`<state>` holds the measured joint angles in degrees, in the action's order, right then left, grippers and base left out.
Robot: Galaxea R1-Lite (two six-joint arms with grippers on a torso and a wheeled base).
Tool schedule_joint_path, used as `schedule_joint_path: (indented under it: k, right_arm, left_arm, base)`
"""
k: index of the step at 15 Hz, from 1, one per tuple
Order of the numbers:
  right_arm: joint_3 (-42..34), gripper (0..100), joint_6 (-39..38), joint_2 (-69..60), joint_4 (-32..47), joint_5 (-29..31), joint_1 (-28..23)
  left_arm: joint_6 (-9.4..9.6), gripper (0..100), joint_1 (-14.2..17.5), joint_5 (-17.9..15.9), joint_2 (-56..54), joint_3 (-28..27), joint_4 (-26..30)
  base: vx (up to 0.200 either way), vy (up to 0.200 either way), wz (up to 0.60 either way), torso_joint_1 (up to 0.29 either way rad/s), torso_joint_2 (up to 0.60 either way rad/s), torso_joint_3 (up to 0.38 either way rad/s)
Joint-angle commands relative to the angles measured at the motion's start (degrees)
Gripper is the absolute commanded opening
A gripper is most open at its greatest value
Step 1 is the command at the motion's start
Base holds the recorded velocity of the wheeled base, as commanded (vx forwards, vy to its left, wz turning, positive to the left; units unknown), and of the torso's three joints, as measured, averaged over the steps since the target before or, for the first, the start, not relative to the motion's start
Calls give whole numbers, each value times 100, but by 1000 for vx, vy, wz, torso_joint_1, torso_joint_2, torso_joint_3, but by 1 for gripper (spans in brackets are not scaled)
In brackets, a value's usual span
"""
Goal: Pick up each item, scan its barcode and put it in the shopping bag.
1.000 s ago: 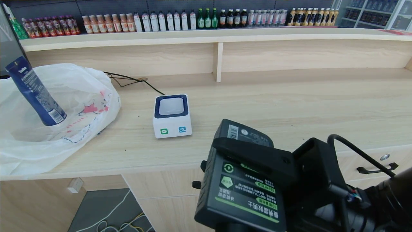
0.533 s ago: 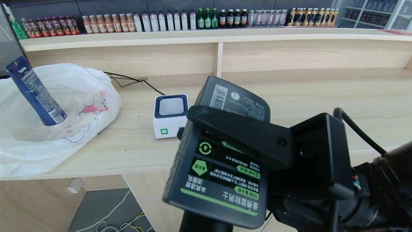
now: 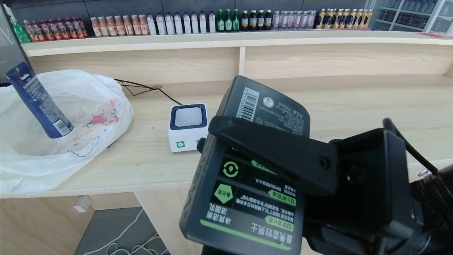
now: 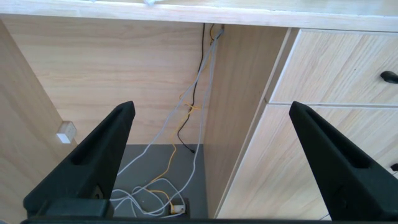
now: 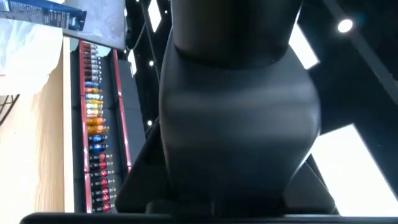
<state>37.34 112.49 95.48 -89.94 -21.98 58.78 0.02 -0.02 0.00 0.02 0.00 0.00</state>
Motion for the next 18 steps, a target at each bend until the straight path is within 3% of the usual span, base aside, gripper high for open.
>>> schedule_joint_path:
  k: [1,11,18]
  right_arm:
    - [-25,0,1,-20,-6,1,2]
    - [-43,0,-61,-29,-6,1,2]
    - [10,0,-1133,340,-6,18,-25]
  left_arm:
    - [-2,100,2,0,-2,0,0]
    - [-2,100,-6,0,-2,0,0]
    - [6,100,-6,0,-2,0,0]
  base:
    - [0,0,0,0,0,0]
    - [0,0,0,0,0,0]
    - [0,0,0,0,0,0]
